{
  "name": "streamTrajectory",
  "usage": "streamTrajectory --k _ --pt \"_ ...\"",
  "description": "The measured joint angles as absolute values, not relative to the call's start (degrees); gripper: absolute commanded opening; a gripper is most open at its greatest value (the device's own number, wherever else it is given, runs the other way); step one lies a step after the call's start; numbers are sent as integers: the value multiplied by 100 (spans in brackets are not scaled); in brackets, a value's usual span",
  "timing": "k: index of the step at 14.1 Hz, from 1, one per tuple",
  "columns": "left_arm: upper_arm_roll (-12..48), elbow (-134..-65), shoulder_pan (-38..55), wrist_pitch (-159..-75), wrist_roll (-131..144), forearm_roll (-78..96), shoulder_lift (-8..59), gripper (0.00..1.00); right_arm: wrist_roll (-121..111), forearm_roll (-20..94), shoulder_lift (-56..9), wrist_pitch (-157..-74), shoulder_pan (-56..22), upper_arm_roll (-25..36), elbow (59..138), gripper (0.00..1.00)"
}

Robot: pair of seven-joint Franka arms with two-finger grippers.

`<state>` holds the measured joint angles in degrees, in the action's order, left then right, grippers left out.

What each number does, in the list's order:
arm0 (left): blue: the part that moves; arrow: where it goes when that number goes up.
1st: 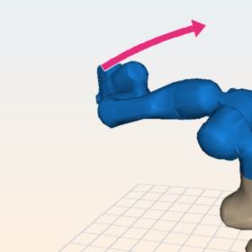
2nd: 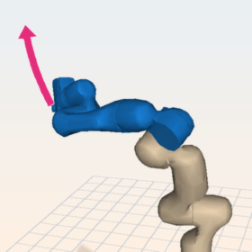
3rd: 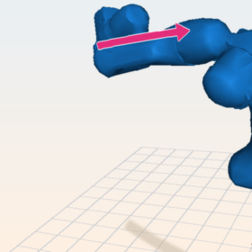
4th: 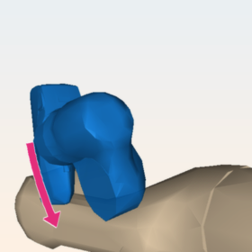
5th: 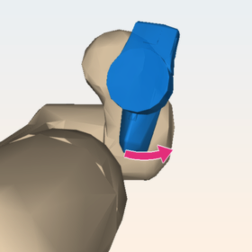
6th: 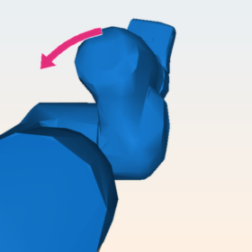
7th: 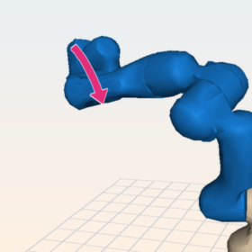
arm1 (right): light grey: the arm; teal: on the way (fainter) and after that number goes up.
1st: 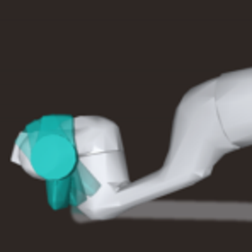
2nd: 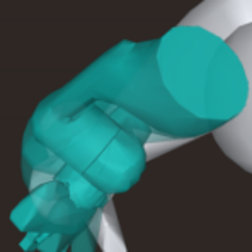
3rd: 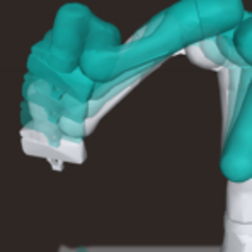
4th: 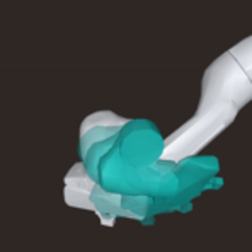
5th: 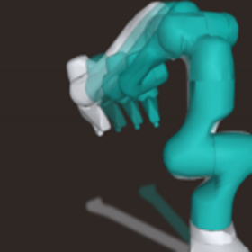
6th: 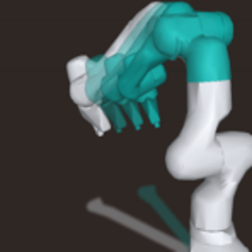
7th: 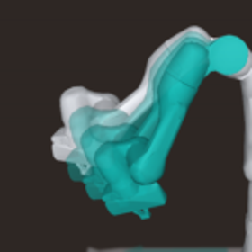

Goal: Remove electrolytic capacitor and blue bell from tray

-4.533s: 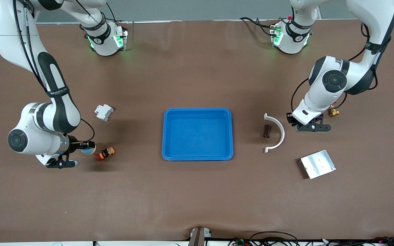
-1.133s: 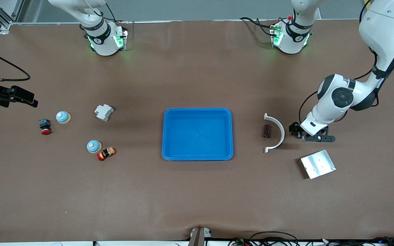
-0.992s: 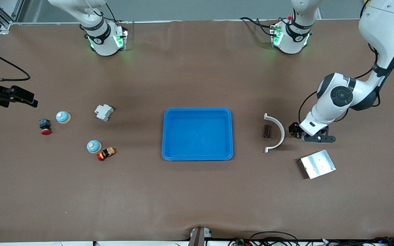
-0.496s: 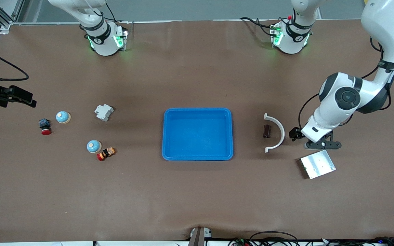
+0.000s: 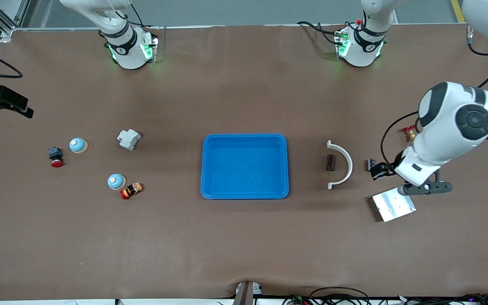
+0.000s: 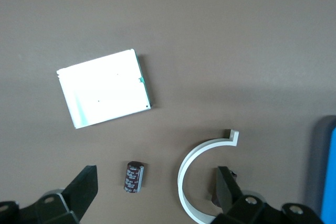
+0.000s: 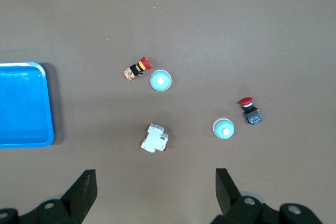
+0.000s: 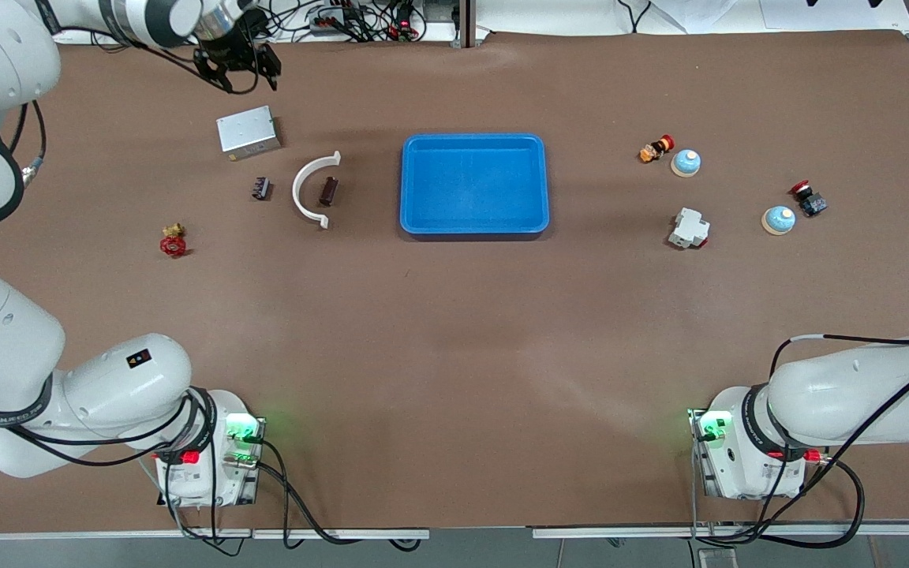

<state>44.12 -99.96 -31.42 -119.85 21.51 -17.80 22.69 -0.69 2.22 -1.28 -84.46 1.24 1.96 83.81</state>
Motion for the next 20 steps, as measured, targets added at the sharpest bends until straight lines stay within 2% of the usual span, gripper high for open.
streamTrajectory --k 4,15,17,20 --pt "4444 -9526 -3143 -11670 1972 -1766 2241 100 -71 221 42 -8469 266 186 8620 100" --pt "4407 -9482 -3314 -11208 1225 -1483 1591 100 -70 221 152 -8538 278 136 8675 100" --pt "3830 -9471 -2825 -11207 1109 -1262 1428 100 -70 221 150 -8538 278 135 8675 100" --pt "2270 -9454 -1557 -11160 513 -584 1033 100 -69 221 150 -8540 278 132 8674 100"
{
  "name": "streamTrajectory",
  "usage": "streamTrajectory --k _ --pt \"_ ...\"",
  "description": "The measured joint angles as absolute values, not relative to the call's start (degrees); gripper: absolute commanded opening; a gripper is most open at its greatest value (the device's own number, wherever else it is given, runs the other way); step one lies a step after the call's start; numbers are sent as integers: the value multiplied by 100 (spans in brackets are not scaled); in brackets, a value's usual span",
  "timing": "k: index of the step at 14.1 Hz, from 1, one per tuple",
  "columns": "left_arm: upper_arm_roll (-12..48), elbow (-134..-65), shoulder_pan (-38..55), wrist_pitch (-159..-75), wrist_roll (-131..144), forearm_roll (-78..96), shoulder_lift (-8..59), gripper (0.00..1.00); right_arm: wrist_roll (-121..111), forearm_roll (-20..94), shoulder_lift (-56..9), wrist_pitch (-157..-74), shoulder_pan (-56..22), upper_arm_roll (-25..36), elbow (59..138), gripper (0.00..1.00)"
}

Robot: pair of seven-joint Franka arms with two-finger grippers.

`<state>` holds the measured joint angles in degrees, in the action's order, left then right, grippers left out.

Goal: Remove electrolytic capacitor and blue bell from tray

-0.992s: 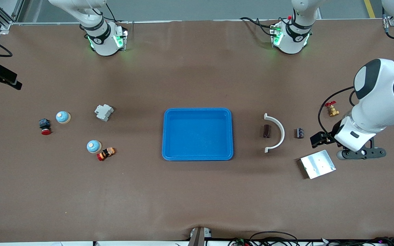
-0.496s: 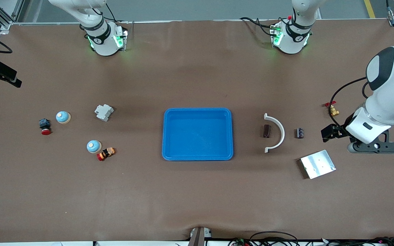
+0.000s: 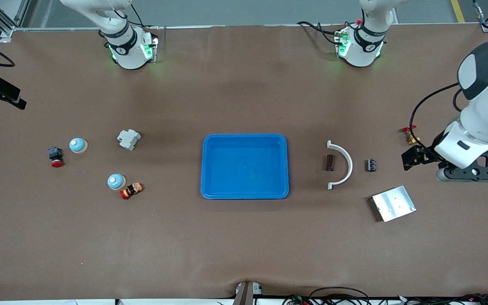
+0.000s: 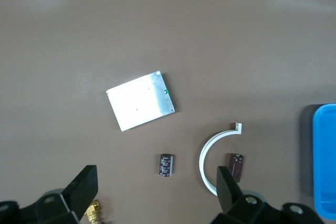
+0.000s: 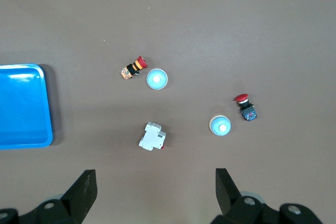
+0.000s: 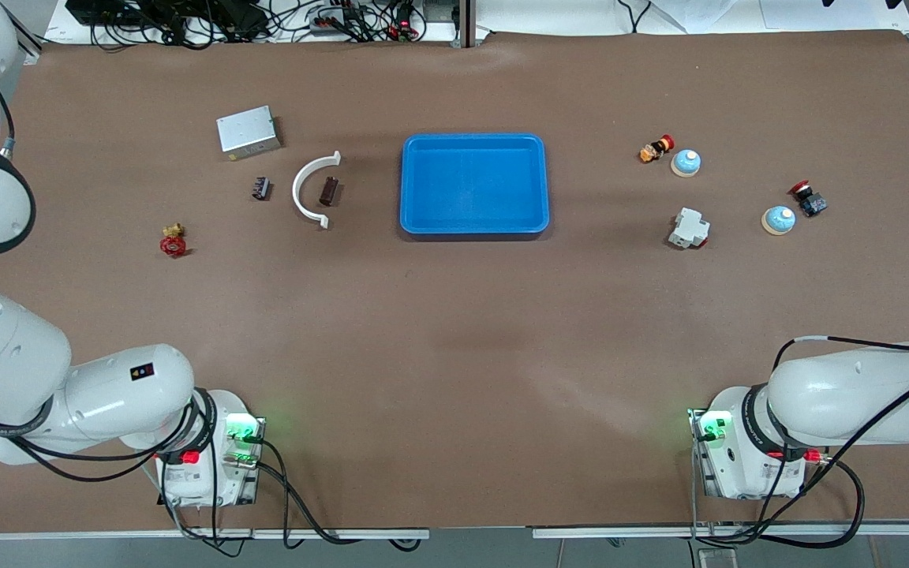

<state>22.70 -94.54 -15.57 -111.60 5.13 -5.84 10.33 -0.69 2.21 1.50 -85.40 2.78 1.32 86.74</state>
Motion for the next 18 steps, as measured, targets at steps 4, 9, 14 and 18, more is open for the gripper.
streamTrajectory --k 4,9,14,18 --pt "1120 -9453 -407 -10736 341 -351 640 100 -68 192 150 -8567 278 134 8634 100" --pt "682 -9453 104 -10343 341 -223 363 100 -69 125 126 -8577 279 136 8590 100" --pt "657 -9453 188 -10028 341 71 163 100 -53 -165 61 -8574 130 67 8604 100" --pt "627 -9452 373 -9762 341 74 -29 100 -54 -166 48 -8557 127 65 8618 100"
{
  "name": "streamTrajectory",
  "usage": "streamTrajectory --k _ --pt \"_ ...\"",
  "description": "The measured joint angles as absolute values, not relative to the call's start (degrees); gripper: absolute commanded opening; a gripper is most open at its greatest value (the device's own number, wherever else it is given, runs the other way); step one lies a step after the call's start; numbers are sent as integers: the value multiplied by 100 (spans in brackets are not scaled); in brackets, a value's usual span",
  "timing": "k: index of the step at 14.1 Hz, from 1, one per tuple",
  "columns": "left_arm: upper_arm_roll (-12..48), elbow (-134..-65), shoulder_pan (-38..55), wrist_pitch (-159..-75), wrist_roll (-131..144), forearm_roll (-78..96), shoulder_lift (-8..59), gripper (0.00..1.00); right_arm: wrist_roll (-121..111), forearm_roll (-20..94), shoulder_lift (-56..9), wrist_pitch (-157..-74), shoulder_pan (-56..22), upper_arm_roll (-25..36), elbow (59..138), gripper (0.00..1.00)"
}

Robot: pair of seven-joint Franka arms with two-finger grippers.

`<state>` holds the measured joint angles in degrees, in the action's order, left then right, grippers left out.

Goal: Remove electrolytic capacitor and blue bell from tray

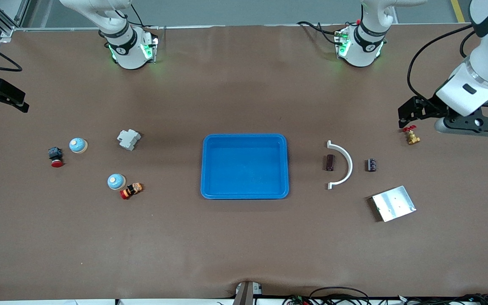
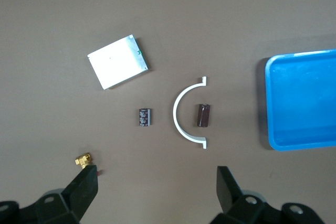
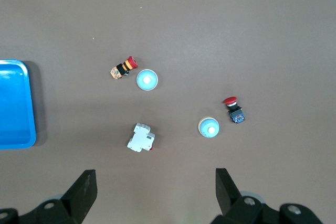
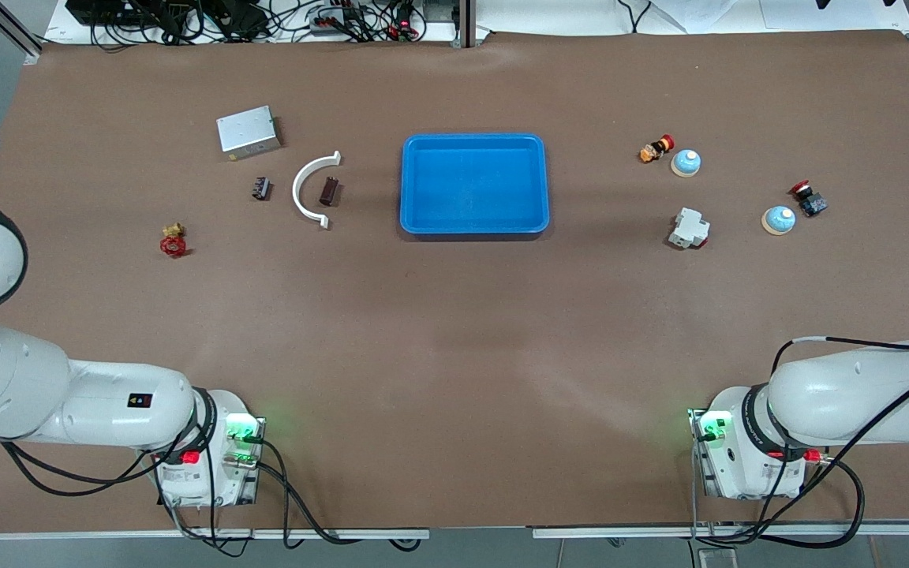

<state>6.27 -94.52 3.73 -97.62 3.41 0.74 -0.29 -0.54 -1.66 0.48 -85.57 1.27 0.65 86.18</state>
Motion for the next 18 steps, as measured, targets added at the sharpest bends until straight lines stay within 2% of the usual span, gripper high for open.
streamTrajectory --k 7,18 --pt "589 -9452 452 -9554 346 74 -273 100 -55 -169 -21 -8555 130 84 8624 100" --pt "593 -9433 469 -9551 341 74 -285 100 -56 -169 -60 -8738 128 78 8628 100"
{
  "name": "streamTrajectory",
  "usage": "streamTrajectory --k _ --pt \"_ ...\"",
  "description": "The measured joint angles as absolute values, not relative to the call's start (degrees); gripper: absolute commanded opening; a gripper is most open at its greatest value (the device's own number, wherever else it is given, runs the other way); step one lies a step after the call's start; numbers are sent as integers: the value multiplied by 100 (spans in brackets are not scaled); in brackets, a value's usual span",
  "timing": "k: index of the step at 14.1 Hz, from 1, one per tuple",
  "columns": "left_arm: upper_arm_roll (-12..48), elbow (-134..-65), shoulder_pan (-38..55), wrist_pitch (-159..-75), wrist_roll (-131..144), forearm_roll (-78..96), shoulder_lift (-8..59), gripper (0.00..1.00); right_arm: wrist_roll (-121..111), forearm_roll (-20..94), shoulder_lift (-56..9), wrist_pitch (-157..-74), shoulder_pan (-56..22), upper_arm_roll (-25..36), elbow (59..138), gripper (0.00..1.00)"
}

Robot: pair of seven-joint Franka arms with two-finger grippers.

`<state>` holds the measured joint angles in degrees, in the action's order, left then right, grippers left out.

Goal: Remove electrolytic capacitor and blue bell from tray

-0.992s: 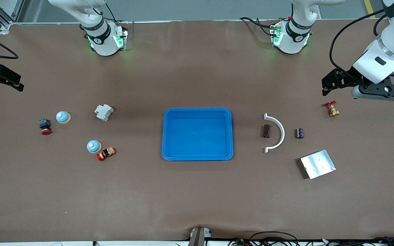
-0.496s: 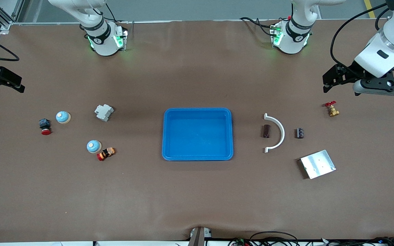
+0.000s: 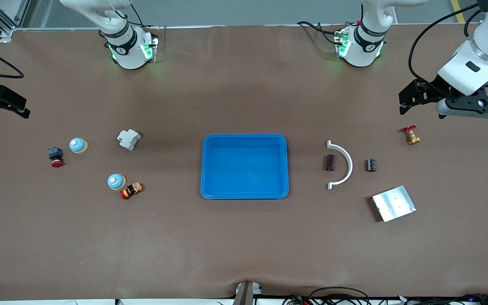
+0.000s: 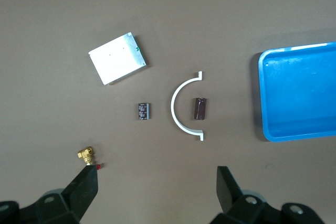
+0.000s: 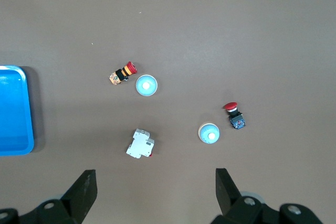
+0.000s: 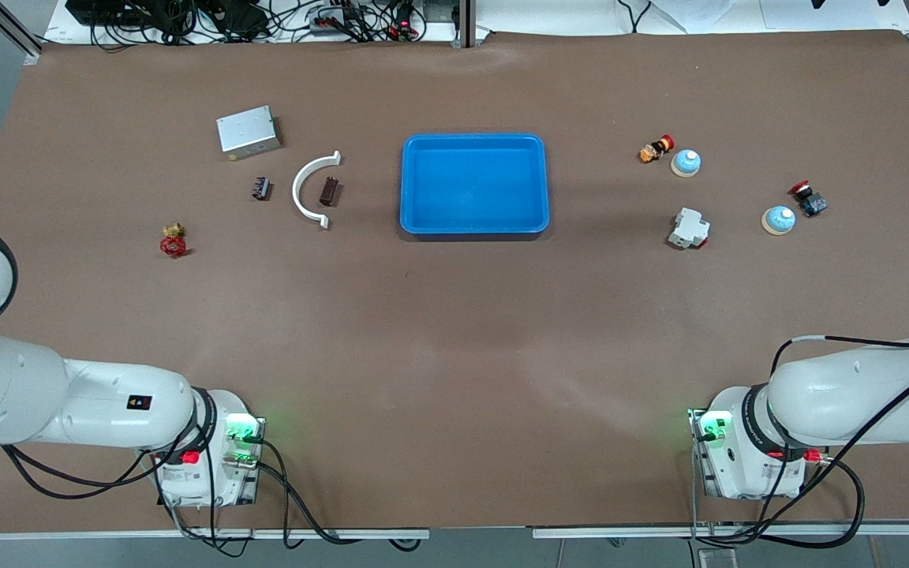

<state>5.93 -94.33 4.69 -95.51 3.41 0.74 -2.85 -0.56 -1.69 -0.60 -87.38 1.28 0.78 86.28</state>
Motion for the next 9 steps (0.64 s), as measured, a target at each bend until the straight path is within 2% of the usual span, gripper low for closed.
streamTrajectory --k 9 --pt "619 -9415 487 -9478 342 58 -286 100 -56 -169 -106 -9013 128 78 8675 100"
